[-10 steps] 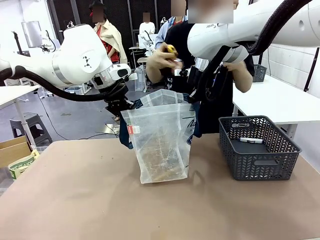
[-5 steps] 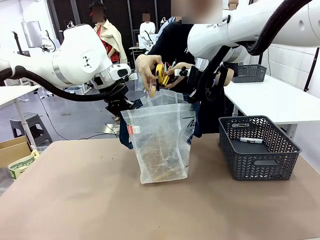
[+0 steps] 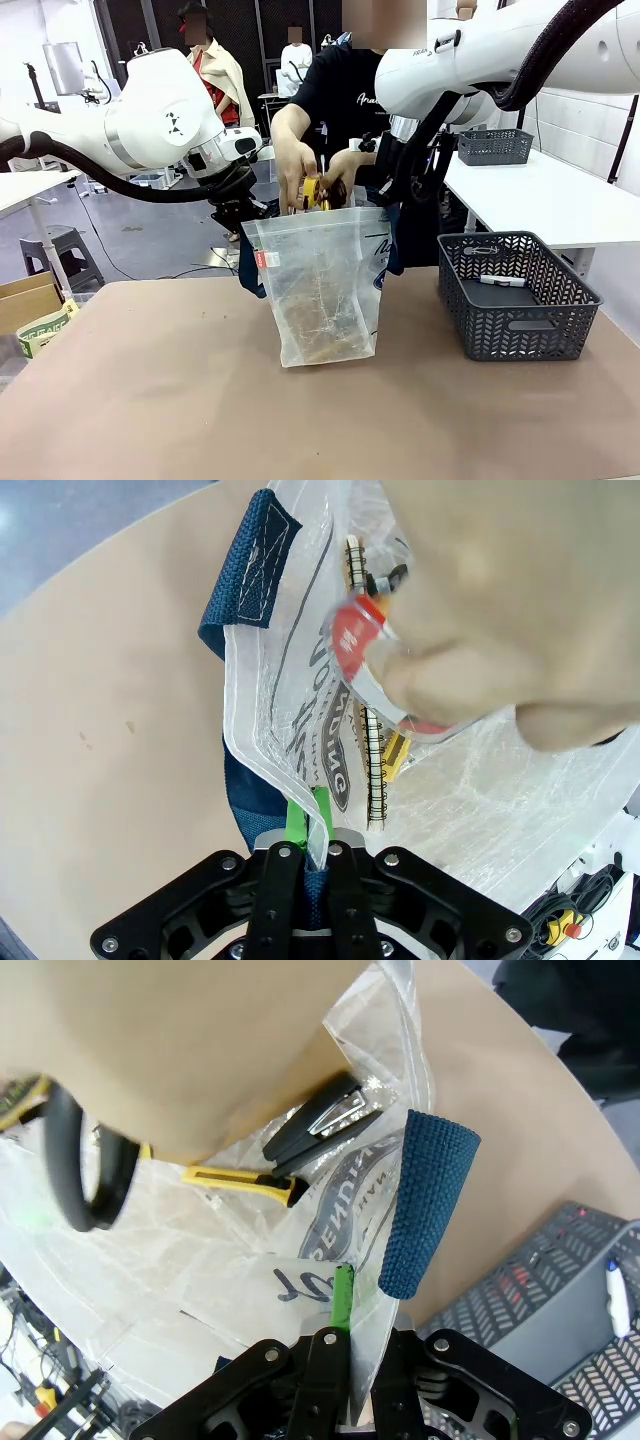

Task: Transfer purchased items from the store into the shopping bag.
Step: Move the Reusable shopping bag to the right side of the table.

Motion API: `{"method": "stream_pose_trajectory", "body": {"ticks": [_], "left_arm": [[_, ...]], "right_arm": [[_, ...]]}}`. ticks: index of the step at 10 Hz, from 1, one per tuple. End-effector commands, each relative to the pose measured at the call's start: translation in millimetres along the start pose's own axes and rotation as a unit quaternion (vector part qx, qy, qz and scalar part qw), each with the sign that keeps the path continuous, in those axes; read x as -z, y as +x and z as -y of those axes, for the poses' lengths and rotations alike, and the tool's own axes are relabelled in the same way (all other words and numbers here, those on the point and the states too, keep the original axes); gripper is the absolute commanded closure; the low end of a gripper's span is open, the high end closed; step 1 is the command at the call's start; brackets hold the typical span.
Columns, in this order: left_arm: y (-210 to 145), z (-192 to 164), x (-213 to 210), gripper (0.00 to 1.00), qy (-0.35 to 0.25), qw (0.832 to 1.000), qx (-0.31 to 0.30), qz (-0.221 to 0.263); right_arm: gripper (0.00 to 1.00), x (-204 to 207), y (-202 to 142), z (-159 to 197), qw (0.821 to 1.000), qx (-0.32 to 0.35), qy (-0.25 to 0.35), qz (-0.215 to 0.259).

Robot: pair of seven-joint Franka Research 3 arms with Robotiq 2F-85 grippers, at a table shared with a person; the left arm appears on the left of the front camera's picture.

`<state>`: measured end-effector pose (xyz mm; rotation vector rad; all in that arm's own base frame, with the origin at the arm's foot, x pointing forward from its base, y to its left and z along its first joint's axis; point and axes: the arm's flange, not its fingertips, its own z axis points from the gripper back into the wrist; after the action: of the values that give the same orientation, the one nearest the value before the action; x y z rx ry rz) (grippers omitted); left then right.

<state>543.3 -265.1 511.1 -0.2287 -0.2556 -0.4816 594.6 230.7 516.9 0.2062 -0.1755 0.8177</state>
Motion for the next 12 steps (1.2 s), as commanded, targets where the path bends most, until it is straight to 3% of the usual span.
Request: {"method": "stream_pose_trajectory", "body": {"ticks": [1,12], "left_arm": [[-0.1,-0.9,-0.5,1.0,0.001,1.0,0.0,0.0],[-0.1,-0.9,-0.5,1.0,0.001,1.0,0.0,0.0]], "right_arm": [[1.0,0.0,-0.7,1.5,1.0,0.001,-0.001,0.0],[1.0,0.0,-0.7,1.5,1.0,0.001,-0.001,0.0]]}}
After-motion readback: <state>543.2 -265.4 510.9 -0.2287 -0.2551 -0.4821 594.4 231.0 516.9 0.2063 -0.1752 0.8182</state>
